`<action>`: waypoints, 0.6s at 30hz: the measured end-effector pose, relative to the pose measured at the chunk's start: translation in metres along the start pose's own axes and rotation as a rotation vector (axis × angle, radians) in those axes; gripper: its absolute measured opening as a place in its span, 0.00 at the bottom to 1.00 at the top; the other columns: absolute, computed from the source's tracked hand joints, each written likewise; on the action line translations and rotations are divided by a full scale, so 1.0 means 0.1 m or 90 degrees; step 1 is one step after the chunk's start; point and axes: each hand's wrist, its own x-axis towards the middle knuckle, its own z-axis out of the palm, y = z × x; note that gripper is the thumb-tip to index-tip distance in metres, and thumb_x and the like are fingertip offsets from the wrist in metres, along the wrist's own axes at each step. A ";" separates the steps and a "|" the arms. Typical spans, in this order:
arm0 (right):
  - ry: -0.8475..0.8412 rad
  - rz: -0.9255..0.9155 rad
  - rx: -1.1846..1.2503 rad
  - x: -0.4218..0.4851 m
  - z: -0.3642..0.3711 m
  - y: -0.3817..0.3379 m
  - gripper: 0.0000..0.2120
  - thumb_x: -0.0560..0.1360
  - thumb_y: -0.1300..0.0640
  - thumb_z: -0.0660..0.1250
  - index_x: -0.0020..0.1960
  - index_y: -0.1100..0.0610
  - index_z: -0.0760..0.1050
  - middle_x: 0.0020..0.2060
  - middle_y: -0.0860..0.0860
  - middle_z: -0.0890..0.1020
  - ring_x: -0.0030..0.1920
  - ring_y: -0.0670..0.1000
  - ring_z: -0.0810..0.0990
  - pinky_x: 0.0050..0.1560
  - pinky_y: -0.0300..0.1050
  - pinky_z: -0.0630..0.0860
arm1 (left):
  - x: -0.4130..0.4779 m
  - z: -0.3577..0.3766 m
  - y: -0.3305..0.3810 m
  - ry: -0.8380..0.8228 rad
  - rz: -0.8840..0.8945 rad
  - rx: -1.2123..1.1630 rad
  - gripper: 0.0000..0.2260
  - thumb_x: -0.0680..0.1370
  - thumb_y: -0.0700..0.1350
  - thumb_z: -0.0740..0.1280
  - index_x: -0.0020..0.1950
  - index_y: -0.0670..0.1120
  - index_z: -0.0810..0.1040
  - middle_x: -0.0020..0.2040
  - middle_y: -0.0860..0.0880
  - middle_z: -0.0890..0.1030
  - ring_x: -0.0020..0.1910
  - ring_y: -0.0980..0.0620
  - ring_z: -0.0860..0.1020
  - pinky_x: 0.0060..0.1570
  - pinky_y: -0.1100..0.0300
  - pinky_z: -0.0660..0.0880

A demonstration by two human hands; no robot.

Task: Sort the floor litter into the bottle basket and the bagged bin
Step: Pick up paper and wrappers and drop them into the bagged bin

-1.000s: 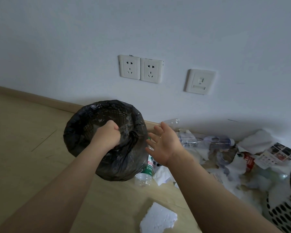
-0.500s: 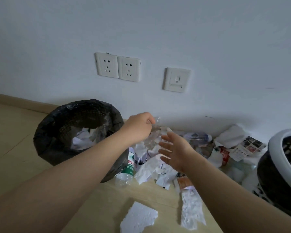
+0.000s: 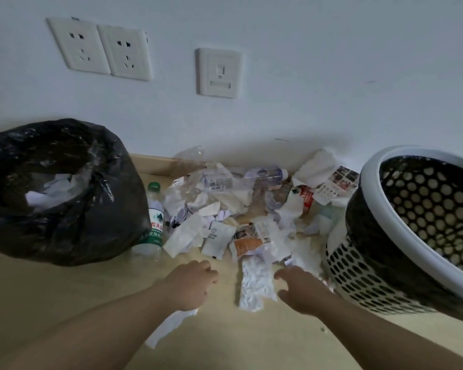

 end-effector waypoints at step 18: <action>-0.016 -0.127 -0.094 0.20 0.45 -0.33 0.27 0.78 0.52 0.58 0.75 0.49 0.54 0.77 0.47 0.50 0.76 0.51 0.51 0.71 0.51 0.57 | 0.23 -0.02 -0.24 0.353 -0.061 -0.065 0.12 0.59 0.36 0.75 0.40 0.45 0.80 0.55 0.42 0.79 0.52 0.40 0.80 0.43 0.52 0.77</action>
